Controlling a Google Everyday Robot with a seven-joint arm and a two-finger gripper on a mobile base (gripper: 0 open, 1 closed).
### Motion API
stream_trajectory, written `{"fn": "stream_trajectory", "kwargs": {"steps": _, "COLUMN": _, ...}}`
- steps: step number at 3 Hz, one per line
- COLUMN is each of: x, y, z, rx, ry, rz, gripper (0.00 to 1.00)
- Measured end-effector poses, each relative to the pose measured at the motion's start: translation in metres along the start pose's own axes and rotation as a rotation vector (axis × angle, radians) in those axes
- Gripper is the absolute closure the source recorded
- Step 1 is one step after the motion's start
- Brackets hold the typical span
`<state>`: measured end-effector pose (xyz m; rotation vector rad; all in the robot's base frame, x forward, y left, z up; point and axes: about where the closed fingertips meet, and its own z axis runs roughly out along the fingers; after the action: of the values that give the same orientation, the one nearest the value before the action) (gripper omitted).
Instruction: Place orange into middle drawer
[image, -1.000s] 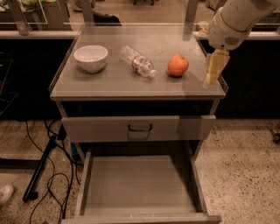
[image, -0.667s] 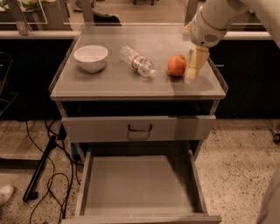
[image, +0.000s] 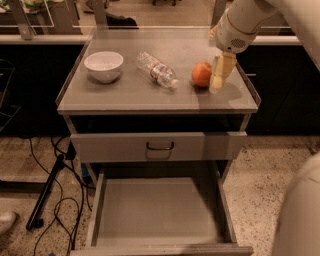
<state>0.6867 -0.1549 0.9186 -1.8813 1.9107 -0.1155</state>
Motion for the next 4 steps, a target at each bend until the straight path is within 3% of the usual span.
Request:
{"fn": "stream_trajectory", "kwargs": {"steps": 2, "x": 0.016, "y": -0.029, "z": 0.034, "rx": -0.026, "ry": -0.014, "rz": 0.027, "gripper": 0.00}}
{"fn": "stream_trajectory", "kwargs": {"steps": 4, "x": 0.011, "y": -0.044, "z": 0.081, "rx": -0.068, "ry": -0.046, "rz": 0.015, "gripper": 0.00}}
